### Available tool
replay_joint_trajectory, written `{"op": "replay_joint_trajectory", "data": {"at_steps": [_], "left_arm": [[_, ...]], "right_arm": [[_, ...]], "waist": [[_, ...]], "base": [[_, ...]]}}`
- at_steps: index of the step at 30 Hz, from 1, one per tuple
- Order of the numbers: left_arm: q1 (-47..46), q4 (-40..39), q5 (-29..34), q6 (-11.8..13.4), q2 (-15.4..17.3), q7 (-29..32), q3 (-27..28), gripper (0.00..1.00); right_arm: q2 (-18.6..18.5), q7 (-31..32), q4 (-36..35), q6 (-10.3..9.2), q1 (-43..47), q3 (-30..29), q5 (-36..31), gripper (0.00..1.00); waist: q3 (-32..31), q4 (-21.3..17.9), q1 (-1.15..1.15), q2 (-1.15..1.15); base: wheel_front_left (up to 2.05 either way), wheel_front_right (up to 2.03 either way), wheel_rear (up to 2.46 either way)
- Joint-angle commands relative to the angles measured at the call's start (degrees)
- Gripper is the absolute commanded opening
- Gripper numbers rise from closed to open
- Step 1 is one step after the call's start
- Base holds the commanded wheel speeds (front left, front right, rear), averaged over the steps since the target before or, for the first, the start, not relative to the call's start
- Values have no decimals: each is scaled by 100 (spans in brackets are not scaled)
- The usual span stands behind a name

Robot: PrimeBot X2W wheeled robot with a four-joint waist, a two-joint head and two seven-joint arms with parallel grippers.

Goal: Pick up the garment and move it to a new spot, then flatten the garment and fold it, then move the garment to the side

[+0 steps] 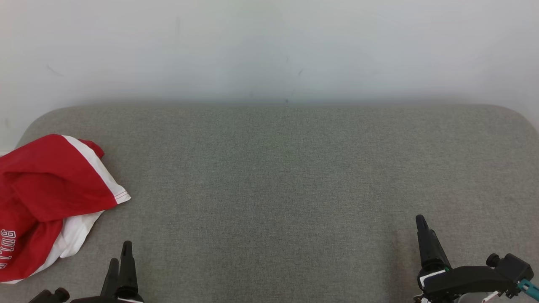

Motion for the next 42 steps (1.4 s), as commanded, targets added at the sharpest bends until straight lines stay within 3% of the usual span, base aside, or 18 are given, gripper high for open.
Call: {"op": "replay_joint_trajectory", "data": {"at_steps": [1,42], "left_arm": [[-104,-79,202,2,20,-60,-6,100],[-110,139,2974,159,36,-753,-101,100]], "right_arm": [[-12,-71,-65,-3,-124,0,-198,100],[17,-756,134,-7,-198,33,-3357,100]], "waist": [[2,-2,0,0],[60,-43,0,0]], "base": [[0,0,0],[0,0,0]]}}
